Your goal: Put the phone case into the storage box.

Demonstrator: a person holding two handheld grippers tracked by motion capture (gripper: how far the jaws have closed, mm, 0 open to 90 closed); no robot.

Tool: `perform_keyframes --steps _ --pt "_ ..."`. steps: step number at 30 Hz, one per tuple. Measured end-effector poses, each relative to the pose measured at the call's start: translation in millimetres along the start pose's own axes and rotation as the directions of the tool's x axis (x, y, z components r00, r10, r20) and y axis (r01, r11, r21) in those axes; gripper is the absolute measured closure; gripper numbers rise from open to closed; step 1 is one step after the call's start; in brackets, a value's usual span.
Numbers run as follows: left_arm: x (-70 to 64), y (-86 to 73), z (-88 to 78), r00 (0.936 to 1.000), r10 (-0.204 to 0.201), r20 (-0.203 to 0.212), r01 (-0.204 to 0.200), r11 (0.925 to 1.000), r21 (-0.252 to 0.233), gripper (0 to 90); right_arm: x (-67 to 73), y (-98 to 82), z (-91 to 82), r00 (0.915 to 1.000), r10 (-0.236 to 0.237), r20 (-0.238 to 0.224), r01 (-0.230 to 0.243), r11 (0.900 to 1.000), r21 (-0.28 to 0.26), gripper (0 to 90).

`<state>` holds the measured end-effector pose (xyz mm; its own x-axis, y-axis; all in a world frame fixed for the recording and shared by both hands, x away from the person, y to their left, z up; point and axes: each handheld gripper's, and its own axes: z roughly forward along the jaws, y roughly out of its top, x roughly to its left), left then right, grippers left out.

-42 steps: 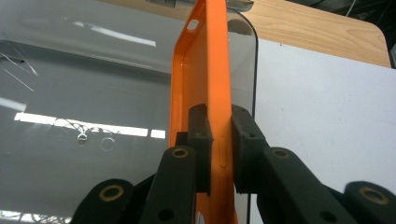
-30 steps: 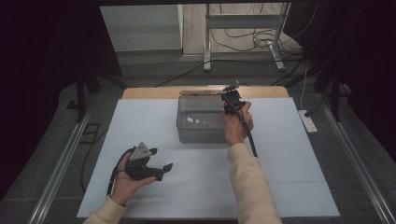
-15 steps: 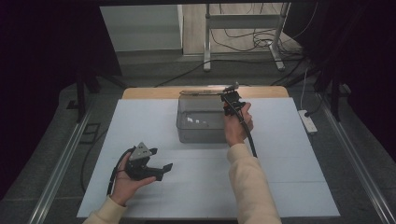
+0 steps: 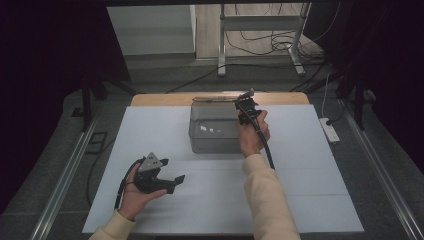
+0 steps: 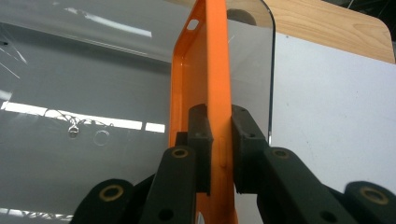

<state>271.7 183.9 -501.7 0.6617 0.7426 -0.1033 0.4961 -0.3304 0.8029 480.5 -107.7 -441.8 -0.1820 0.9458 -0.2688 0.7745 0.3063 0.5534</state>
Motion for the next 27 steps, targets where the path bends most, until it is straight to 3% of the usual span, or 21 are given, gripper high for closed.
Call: perform_keyframes --steps 27 --pt "0.4 -0.1 -0.1 1.0 0.0 -0.002 0.0 1.0 0.001 12.9 3.7 -4.2 13.0 0.9998 -0.012 0.016 0.012 0.999 0.043 79.7"
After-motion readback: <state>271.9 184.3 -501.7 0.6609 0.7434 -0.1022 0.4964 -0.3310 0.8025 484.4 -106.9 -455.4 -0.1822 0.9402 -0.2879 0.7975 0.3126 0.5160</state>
